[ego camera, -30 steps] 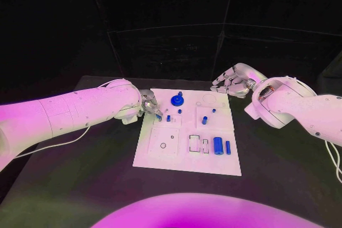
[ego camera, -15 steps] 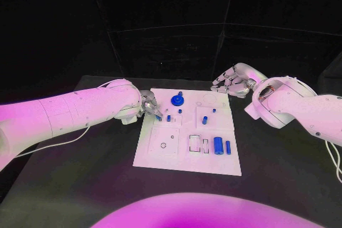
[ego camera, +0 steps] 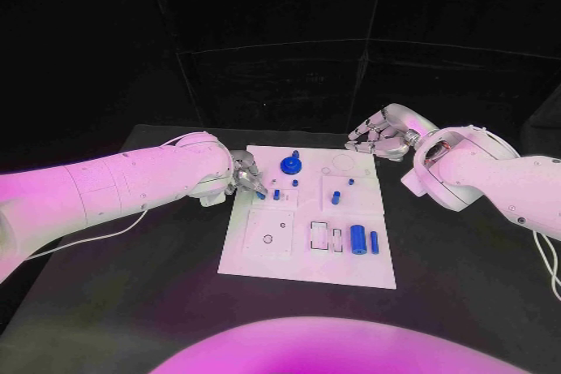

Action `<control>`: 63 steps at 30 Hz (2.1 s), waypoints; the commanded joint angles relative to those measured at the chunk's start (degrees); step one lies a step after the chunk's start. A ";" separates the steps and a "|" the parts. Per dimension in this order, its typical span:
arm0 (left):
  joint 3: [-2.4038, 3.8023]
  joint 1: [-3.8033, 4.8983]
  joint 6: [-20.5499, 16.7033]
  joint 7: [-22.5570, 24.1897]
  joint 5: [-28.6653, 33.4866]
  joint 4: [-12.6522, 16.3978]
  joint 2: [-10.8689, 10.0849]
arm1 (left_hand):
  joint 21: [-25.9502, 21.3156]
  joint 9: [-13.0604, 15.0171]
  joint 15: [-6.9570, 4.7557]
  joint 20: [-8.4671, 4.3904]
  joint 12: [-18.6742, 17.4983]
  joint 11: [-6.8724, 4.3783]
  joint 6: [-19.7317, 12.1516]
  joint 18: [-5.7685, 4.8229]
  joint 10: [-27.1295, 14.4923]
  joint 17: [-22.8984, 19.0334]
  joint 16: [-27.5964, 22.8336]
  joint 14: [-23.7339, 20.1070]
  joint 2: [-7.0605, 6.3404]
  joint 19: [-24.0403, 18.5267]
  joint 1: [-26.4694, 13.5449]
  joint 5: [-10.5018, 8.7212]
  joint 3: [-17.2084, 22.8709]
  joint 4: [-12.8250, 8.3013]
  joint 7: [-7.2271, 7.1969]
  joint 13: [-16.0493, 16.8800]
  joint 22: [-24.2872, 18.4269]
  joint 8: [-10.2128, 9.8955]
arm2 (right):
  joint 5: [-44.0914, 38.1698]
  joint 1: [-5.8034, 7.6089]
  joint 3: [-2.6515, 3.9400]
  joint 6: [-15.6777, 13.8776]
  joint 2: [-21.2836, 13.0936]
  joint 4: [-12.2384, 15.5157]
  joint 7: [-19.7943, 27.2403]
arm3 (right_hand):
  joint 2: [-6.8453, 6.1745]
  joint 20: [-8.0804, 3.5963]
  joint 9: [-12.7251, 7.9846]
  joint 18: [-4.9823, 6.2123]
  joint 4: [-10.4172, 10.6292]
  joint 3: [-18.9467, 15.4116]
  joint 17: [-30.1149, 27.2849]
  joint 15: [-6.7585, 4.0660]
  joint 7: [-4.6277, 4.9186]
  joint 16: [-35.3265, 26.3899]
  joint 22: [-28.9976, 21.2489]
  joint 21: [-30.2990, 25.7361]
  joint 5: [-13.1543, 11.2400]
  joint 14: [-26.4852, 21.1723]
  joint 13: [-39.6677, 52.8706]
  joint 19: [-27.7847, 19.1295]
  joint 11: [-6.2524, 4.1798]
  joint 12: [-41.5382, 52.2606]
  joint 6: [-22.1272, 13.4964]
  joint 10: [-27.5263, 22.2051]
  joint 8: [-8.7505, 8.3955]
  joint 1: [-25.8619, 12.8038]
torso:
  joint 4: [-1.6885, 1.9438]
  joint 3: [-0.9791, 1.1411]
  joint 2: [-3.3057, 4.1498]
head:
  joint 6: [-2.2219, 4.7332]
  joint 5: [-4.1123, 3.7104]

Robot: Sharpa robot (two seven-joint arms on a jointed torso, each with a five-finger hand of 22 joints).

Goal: Assemble the parts on the task board

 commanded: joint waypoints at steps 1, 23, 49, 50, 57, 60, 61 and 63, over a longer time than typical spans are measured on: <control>-0.05 -0.11 0.33 -0.22 -0.38 0.03 0.08 | 0.32 0.08 -0.41 -0.02 0.40 0.10 0.21 -0.07 0.34 15.09 0.36 6.05 0.29 0.31 -0.22 0.15 5.18 -4.95 -0.23 0.10 0.08 0.33 | -0.22 0.11 0.03 0.02 0.04 0.10 0.38 | 0.15 -0.20 0.08 0.96 0.23 0.01 0.02 -0.40 -0.10 -0.30 -0.08 -0.33 0.38 1.54 -0.05 0.13 -0.04 0.11 -0.02 -0.12 0.17 -0.04 | -0.08 0.01 0.03 | -0.01 0.01; -0.07 -0.23 1.12 -0.71 -0.37 0.72 -0.01 | 0.62 0.30 -0.76 -0.31 1.13 -0.36 1.56 -0.14 1.10 15.09 0.36 6.05 -2.01 0.51 -2.67 0.16 3.73 -4.19 -0.89 1.08 0.44 1.15 | -0.16 0.11 0.03 0.37 0.11 0.02 0.40 | 0.15 -0.20 0.08 0.96 0.23 0.01 0.02 -0.40 -0.10 -0.30 -0.08 -0.33 0.38 1.54 -0.05 0.13 -0.04 0.11 -0.02 -0.12 0.17 -0.04 | 0.00 -0.02 0.01 | -0.20 -0.19; -0.07 -0.25 0.38 -2.10 -0.35 -1.66 1.42 | 1.50 0.06 -1.19 -0.79 2.70 -0.77 3.51 -0.40 2.34 15.09 0.36 6.05 -2.75 1.07 -8.84 0.15 -5.23 0.75 -1.33 3.05 1.46 1.65 | -0.13 0.11 0.03 0.42 0.29 -0.17 0.40 | 0.18 -0.21 0.08 0.98 0.34 -0.12 -0.12 -0.41 -0.11 -0.46 -0.21 -0.44 0.40 1.52 -0.21 0.11 -0.05 0.04 -0.03 -0.19 0.23 -0.01 | -0.02 0.00 0.01 | -0.21 -0.33; -0.07 -0.25 0.39 -2.11 -0.35 -1.71 1.45 | 1.50 0.06 -1.19 -0.79 2.70 -0.77 3.51 -0.40 2.34 15.09 0.36 6.05 -2.75 1.07 -8.84 0.15 -5.23 0.75 -1.33 3.05 1.46 1.65 | -0.13 0.11 0.03 0.43 0.28 -0.17 0.40 | 0.18 -0.21 0.08 0.98 0.34 -0.12 -0.12 -0.41 -0.11 -0.46 -0.21 -0.44 0.40 1.52 -0.21 0.11 -0.05 0.04 -0.03 -0.19 0.23 -0.01 | -0.02 0.00 0.02 | -0.22 -0.34; -0.07 -0.27 0.65 -2.04 -0.23 -1.77 1.48 | 1.53 0.00 -1.16 -0.79 2.83 -0.73 3.68 -0.42 2.39 15.09 0.36 6.05 -3.11 1.11 -9.69 0.15 -7.31 1.62 -1.28 3.21 1.57 1.69 | -0.13 0.11 0.03 0.46 0.28 -0.19 0.40 | 0.18 -0.21 0.08 0.98 0.34 -0.12 -0.12 -0.41 -0.11 -0.46 -0.21 -0.44 0.40 1.52 -0.21 0.11 -0.05 0.04 -0.03 -0.19 0.23 -0.01 | 0.03 -0.01 0.00 | -0.28 -0.47; -0.07 -0.29 0.53 -1.98 -0.18 -1.62 1.41 | 1.66 -0.03 -1.13 -0.77 2.95 -0.73 3.83 -0.47 2.46 15.09 0.36 6.05 -3.49 1.17 -10.31 0.15 -9.16 2.24 -1.26 3.35 1.73 1.75 | -0.13 0.11 0.03 0.47 0.29 -0.20 0.41 | 0.18 -0.21 0.08 0.98 0.34 -0.12 -0.12 -0.41 -0.11 -0.46 -0.21 -0.44 0.40 1.52 -0.21 0.11 -0.05 0.04 -0.03 -0.19 0.23 -0.01 | 0.02 -0.04 0.00 | -0.29 -0.46; -0.07 -0.30 0.37 -1.94 -0.17 -1.54 1.34 | 1.67 -0.04 -1.14 -0.77 2.99 -0.71 3.87 -0.47 2.48 15.09 0.36 6.05 -3.52 1.18 -10.40 0.14 -9.73 2.40 -1.28 3.41 1.76 1.76 | -0.13 0.11 0.03 0.46 0.29 -0.20 0.42 | 0.18 -0.21 0.08 0.98 0.34 -0.12 -0.12 -0.41 -0.11 -0.46 -0.21 -0.44 0.40 1.52 -0.21 0.11 -0.05 0.04 -0.03 -0.19 0.23 -0.01 | 0.02 -0.04 0.00 | -0.29 -0.46; -0.06 -0.32 -0.10 -1.81 -0.04 -1.37 1.16 | 1.70 -0.08 -1.14 -0.77 3.06 -0.72 3.93 -0.48 2.52 15.09 0.36 6.05 -3.52 1.20 -10.56 0.12 -11.04 2.78 -1.29 3.50 1.83 1.77 | -0.13 0.11 0.03 0.45 0.28 -0.20 0.42 | 0.18 -0.21 0.08 0.98 0.34 -0.12 -0.12 -0.41 -0.11 -0.46 -0.21 -0.44 0.40 1.52 -0.21 0.11 -0.05 0.04 -0.03 -0.19 0.23 -0.01 | 0.03 -0.03 0.03 | -0.26 -0.44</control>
